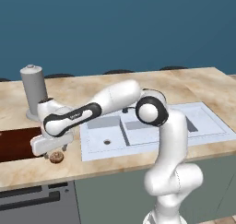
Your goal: Pick up all produce items and place them in the sink. Turn on the sink faucet to wash them. Then turn the sink off and put them in the tray.
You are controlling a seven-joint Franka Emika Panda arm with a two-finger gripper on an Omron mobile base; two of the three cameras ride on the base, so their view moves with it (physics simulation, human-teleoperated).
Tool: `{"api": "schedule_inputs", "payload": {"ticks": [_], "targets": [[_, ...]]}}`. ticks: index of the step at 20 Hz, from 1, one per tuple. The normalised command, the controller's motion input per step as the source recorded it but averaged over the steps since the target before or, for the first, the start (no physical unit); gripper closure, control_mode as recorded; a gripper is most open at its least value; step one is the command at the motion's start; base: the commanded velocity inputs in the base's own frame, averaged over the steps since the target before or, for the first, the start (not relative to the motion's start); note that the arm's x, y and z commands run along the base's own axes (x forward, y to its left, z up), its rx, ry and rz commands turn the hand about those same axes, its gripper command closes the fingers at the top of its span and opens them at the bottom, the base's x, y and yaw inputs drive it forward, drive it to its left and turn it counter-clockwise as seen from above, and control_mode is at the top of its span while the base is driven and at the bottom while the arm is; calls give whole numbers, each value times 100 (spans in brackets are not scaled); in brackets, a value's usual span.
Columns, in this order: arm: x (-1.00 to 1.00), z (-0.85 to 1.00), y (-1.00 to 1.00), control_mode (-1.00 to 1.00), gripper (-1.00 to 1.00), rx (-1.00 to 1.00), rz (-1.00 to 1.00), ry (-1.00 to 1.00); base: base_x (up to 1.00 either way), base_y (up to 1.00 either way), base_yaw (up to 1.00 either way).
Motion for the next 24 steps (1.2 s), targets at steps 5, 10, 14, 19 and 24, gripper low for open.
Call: {"api": "schedule_inputs", "payload": {"ticks": [5,10,14,19,24], "targets": [[50,-41,25,-100,-100,-9,-3,1,0,0,0],[16,-12,-10,-100,-100,-5,0,0,0,0,0],[-7,-2,-68,-100,-100,0,0,0,0,0,0],[0,-16,-49,-100,-100,0,0,4,0,0,0],[-10,-34,5,-100,-100,6,0,3,0,0,0]]}}
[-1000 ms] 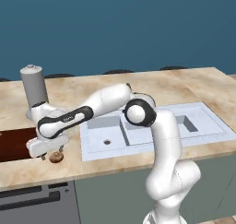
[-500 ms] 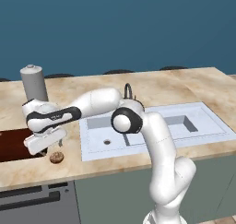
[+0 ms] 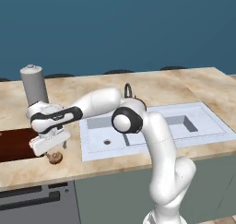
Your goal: Pick up all produce items and place them in the sink. Turn on the sink faucet to wash them. Then turn the sink off and put them in the tray.
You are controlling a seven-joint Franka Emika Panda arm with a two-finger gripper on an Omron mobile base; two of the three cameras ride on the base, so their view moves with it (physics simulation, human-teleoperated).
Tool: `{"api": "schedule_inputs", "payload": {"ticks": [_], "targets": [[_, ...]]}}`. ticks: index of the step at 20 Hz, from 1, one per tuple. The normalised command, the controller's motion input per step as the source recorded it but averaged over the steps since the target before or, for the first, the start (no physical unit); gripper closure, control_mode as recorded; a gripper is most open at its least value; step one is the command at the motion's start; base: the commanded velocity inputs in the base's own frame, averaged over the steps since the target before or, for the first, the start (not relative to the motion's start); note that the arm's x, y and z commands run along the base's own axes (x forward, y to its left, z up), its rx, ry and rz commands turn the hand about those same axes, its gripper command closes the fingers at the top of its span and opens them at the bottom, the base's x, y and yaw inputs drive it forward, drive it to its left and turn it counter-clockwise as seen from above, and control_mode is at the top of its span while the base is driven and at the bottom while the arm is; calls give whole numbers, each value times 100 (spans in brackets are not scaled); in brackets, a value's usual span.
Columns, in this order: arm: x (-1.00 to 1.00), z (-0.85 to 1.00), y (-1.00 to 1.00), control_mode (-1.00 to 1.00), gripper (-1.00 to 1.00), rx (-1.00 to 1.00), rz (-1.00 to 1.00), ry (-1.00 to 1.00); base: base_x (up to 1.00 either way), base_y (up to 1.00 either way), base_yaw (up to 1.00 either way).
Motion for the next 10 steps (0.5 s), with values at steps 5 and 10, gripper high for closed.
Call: {"api": "schedule_inputs", "payload": {"ticks": [5,10], "targets": [[-20,-7,0,-100,-100,15,0,9,0,0,0],[-30,-5,0,-100,-100,10,-1,13,0,0,0]]}}
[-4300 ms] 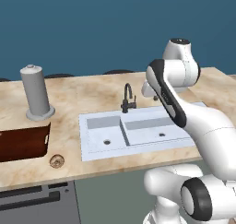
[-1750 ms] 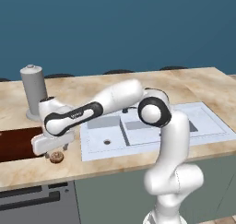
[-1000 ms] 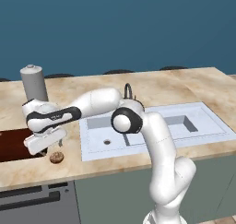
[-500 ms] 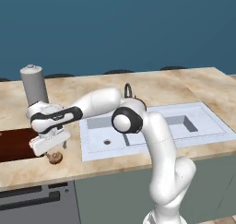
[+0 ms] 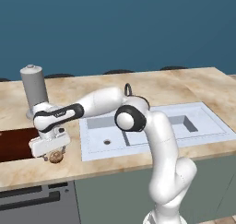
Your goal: Pick up all produce items and place them in the sink. Turn on the sink faucet to wash them. Then turn the sink off and put them in the tray.
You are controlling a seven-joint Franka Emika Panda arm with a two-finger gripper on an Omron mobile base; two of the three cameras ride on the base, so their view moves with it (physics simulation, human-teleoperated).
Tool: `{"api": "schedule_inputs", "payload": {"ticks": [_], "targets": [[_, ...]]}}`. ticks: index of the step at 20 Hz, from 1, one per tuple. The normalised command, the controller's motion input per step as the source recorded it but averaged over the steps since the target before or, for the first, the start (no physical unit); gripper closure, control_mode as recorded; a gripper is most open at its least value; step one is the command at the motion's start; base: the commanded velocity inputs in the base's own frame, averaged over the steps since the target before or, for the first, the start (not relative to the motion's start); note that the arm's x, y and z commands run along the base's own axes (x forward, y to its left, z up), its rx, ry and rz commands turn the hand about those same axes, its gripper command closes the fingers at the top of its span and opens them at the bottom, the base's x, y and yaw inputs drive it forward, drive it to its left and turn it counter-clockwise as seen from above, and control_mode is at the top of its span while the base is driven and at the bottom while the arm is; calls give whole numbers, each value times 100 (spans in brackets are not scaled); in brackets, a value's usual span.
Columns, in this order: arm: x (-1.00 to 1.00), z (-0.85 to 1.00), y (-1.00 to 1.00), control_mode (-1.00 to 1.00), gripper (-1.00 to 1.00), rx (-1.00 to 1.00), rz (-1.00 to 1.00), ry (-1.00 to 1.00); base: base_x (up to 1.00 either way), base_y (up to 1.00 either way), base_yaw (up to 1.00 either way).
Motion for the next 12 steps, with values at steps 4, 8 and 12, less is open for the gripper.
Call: {"api": "schedule_inputs", "payload": {"ticks": [4,8,12], "targets": [[-23,-37,0,-100,-100,2,-3,17,0,0,0],[-12,-20,-1,-100,-100,0,0,2,0,0,0],[-4,0,-9,-100,100,0,0,0,0,0,0]]}}
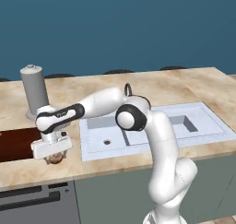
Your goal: Pick up all produce items and place them in the sink. Turn on the sink faucet to wash them. Then turn the sink off and put them in the tray.
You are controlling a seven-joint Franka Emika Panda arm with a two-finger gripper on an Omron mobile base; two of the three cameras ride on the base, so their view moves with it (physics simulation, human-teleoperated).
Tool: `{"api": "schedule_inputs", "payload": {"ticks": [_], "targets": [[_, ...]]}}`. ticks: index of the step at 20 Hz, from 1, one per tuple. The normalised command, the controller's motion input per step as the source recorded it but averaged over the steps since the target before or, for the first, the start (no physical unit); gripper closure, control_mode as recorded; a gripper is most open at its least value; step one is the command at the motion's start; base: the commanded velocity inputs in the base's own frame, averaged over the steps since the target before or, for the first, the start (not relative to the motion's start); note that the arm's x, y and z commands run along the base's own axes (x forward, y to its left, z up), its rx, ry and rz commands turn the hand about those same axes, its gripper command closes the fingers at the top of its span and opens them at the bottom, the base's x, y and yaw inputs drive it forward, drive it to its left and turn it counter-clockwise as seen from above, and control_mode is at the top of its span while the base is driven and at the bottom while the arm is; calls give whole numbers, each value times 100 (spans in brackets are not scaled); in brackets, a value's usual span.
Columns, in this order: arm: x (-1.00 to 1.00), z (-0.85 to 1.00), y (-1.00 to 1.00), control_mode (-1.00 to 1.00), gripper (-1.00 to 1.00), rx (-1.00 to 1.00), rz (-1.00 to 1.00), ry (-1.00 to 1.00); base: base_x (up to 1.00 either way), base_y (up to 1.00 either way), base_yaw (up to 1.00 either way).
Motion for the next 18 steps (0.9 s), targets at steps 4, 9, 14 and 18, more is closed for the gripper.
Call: {"api": "schedule_inputs", "payload": {"ticks": [4,9,14,18], "targets": [[-2,32,-55,-100,100,0,0,0,0,0,0],[-3,52,-100,-100,100,2,-2,0,0,0,0],[6,43,-100,-100,100,0,-11,0,0,0,0],[48,9,-98,-100,100,0,-13,0,0,0,0]]}}
